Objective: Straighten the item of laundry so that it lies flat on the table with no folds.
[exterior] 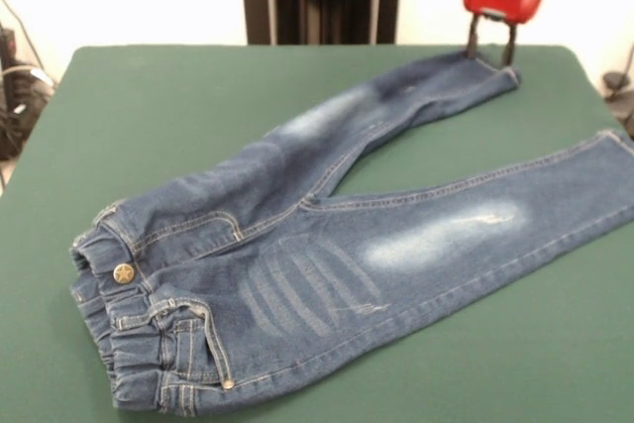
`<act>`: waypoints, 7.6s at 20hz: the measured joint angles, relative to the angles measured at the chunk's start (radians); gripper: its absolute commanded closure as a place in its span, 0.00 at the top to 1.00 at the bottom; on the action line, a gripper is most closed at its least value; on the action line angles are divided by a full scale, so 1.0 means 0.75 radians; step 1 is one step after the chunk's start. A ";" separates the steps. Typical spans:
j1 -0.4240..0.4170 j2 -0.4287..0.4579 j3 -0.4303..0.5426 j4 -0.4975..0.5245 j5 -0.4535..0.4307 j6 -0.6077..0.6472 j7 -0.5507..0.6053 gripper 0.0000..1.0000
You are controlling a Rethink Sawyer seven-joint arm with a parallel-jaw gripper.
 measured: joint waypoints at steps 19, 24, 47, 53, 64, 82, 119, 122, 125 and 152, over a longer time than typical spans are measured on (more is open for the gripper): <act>0.092 0.025 0.023 -0.050 0.207 0.251 0.000 1.00; 0.097 0.022 0.009 -0.099 0.216 0.360 0.000 1.00; 0.140 -0.198 -0.049 -0.318 0.272 0.806 0.000 1.00; 0.133 -0.343 -0.050 -0.374 0.270 0.981 0.000 1.00; 0.074 -0.436 -0.050 -0.446 0.269 1.049 0.000 1.00; -0.004 -0.076 -0.049 -0.452 0.242 0.630 0.000 1.00; -0.103 -0.099 0.023 -0.054 0.119 0.339 0.000 1.00; -0.102 -0.109 0.023 -0.042 0.119 0.339 0.000 1.00; -0.102 -0.112 0.023 -0.038 0.119 0.339 0.000 1.00; -0.129 0.034 0.024 -0.078 0.098 0.299 0.000 1.00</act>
